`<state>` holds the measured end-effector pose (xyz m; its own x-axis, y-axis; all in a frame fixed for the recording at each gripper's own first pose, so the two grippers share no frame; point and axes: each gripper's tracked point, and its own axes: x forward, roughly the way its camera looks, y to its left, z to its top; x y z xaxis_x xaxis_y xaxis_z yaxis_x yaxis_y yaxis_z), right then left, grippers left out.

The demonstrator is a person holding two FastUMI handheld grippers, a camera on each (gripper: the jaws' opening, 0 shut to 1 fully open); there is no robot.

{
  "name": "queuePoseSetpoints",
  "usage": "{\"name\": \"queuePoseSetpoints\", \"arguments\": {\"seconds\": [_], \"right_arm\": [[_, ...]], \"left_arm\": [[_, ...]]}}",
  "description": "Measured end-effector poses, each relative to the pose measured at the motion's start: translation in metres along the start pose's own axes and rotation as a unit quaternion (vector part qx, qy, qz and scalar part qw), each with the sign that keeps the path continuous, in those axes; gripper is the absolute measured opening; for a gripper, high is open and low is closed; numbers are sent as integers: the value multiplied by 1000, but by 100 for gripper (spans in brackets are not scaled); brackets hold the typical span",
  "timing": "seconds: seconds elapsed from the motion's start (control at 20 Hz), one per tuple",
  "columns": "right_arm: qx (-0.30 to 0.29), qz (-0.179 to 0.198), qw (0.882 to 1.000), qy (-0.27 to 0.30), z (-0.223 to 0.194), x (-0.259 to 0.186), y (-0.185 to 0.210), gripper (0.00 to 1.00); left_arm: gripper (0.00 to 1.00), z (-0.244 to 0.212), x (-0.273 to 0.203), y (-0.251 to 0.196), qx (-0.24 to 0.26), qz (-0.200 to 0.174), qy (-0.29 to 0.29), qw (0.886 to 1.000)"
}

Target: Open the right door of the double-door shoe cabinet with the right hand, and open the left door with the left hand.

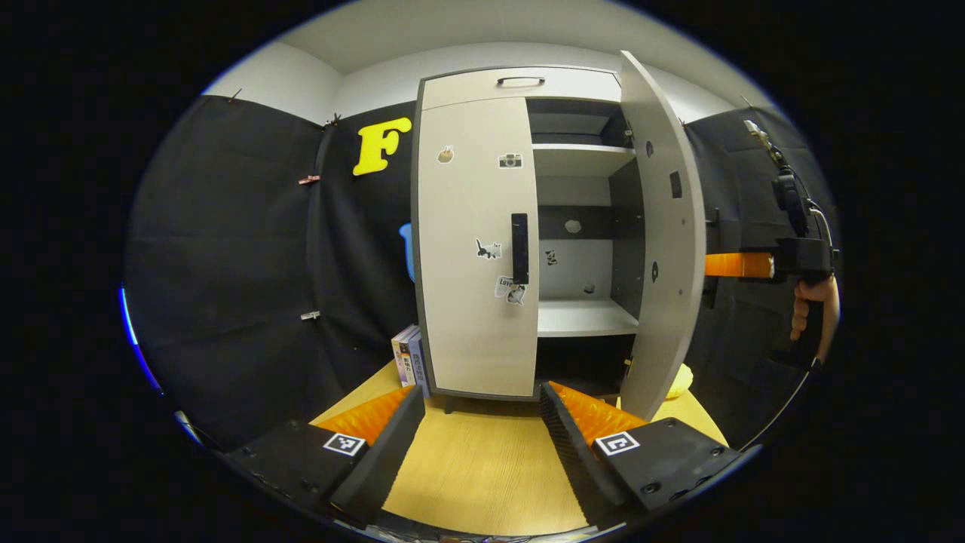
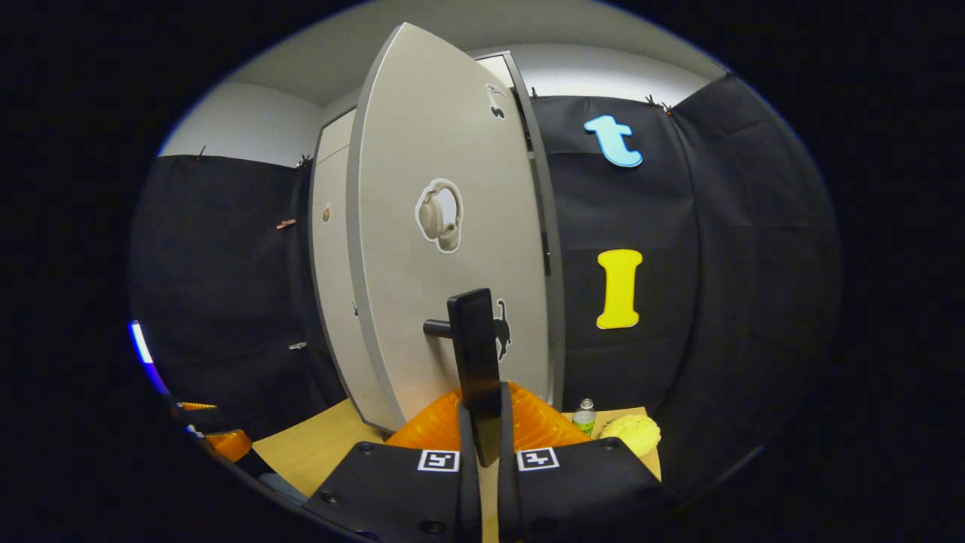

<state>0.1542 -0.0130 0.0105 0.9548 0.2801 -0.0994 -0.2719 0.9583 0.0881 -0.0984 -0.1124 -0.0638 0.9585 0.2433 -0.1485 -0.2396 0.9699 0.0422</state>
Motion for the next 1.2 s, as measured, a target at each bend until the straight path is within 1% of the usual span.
{"name": "queuePoseSetpoints", "arguments": {"seconds": [0.15, 0.2, 0.25, 0.3, 0.35, 0.45, 0.5, 0.55, 0.75, 0.85, 1.0, 1.2], "right_arm": [[-10, -65, 998, -9, 4, 6, -28, 12], [-3, -66, 998, -8, 3, 4, -30, 10], [13, -57, 998, -1, 0, 5, -24, 6], [24, -54, 998, 7, -2, 4, -19, 9], [22, -64, 998, 3, 0, 1, -24, 12], [-4, -91, 996, -1, -2, 0, -34, 10], [-9, -95, 995, 1, -3, -4, -36, 7], [-5, -96, 995, 4, -5, -8, -36, 7], [-3, -124, 992, 0, -5, -21, -40, 9], [-9, -143, 989, -17, -1, -33, -40, 11], [-17, -159, 986, -47, 5, -60, -26, 10], [-10, -184, 981, -69, 0, -88, -10, 10]], "left_arm": [[95, 2, 15, -7, -4, -29, 2, 1000], [95, 2, 20, -7, -4, -37, 2, 999], [95, 2, 27, -7, -4, -44, 3, 999], [95, 4, 33, -8, -4, -52, 2, 999], [95, 6, 38, -10, -4, -60, 1, 998], [95, 11, 47, -10, -6, -74, -4, 997], [95, 12, 52, -7, -7, -80, -6, 997], [95, 15, 56, -6, -9, -87, -8, 996], [95, 20, 77, 0, -8, -108, -10, 994], [95, 25, 91, 1, -1, -115, -13, 993], [95, 42, 114, 3, 14, -122, -29, 992], [95, 76, 151, -6, 5, -150, -54, 987]]}}
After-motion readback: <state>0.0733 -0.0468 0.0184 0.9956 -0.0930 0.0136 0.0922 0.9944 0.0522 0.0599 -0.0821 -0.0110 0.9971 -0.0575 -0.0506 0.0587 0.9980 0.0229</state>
